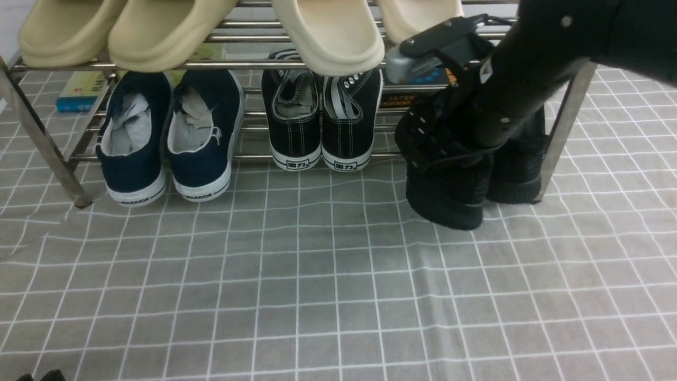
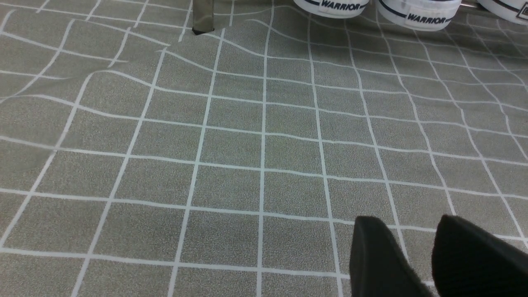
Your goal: Take the shoes off the shelf with your hand from the grey coffee tablecloth.
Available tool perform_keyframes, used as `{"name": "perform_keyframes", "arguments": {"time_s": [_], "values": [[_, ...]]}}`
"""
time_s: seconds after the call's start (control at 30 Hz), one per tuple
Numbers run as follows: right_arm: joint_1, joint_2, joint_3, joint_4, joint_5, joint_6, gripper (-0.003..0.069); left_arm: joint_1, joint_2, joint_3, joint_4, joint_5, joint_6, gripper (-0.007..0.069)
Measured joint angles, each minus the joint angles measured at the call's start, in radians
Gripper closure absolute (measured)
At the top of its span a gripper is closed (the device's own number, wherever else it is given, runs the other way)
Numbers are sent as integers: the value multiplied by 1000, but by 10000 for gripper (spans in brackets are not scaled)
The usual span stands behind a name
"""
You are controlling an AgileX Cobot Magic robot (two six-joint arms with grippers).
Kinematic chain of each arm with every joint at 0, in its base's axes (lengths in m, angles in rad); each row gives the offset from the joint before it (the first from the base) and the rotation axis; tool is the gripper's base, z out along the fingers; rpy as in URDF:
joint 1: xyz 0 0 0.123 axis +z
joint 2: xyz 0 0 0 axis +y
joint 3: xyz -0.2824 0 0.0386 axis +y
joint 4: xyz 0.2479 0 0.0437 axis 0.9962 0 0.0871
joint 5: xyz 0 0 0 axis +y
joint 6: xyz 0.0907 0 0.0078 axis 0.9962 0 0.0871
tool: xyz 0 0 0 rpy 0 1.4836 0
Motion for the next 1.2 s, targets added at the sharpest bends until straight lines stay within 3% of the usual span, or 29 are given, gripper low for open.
{"name": "perform_keyframes", "arguments": {"time_s": [0.37, 0.73, 1.2], "values": [[166, -113, 0, 25, 228, -17, 648, 0, 0, 0, 0, 0, 0, 385], [311, -113, 0, -74, 243, 103, 647, 0, 0, 0, 0, 0, 0, 385], [327, -120, 222, -184, 177, 172, 645, 0, 0, 0, 0, 0, 0, 385]]}}
